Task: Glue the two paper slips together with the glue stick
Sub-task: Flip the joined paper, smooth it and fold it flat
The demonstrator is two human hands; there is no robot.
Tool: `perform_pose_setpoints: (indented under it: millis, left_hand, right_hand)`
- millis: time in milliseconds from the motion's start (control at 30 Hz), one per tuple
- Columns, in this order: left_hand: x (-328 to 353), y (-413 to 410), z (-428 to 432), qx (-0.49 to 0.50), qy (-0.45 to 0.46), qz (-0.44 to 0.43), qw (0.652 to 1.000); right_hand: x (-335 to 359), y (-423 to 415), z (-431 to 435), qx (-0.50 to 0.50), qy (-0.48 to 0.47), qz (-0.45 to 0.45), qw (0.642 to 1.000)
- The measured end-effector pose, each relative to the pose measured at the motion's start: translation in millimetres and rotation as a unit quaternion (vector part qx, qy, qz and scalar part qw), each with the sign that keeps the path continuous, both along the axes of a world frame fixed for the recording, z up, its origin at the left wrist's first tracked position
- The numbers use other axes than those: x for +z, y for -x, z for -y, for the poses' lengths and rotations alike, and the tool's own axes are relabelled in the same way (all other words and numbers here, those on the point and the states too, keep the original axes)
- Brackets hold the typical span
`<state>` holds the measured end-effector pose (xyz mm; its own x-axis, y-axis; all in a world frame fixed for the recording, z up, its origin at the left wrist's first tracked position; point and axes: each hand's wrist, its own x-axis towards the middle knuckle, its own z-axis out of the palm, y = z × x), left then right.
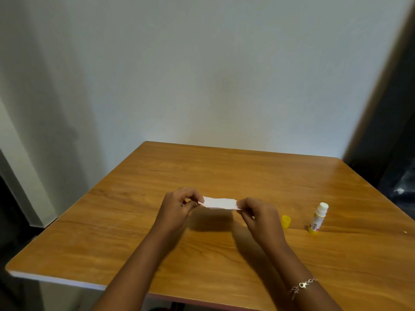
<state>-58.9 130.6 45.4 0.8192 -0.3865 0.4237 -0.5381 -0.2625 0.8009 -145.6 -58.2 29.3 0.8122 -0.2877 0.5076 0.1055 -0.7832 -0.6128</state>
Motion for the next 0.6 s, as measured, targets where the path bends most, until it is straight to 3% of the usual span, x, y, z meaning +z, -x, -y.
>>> perform_pose_setpoints:
  millis: [100, 233, 333, 467, 533, 600]
  left_hand:
    - [-18, -7, 3, 0.019, -0.046, -0.028, 0.998]
    - [-35, -20, 9, -0.004, -0.171, 0.026, 0.985]
    - [-46, -22, 16, 0.004, -0.224, 0.069, 0.972]
    - [-58, -18, 35, 0.079, -0.350, 0.162, 0.919]
    - [-60, -18, 47, 0.088, -0.367, 0.175, 0.909]
    - [-62, -17, 56, 0.070, -0.351, 0.154, 0.921]
  right_hand:
    - [-14, -4, -5, -0.001, 0.050, -0.018, 0.999]
    - [-31, -10, -2, 0.015, 0.129, -0.115, 0.985]
    - [-36, -10, -4, 0.007, 0.165, -0.121, 0.979]
    - [-37, -18, -10, 0.004, 0.210, -0.108, 0.972]
    - [-38, -25, -12, -0.001, 0.198, -0.114, 0.973]
    - [-41, -32, -14, -0.006, 0.191, -0.127, 0.973]
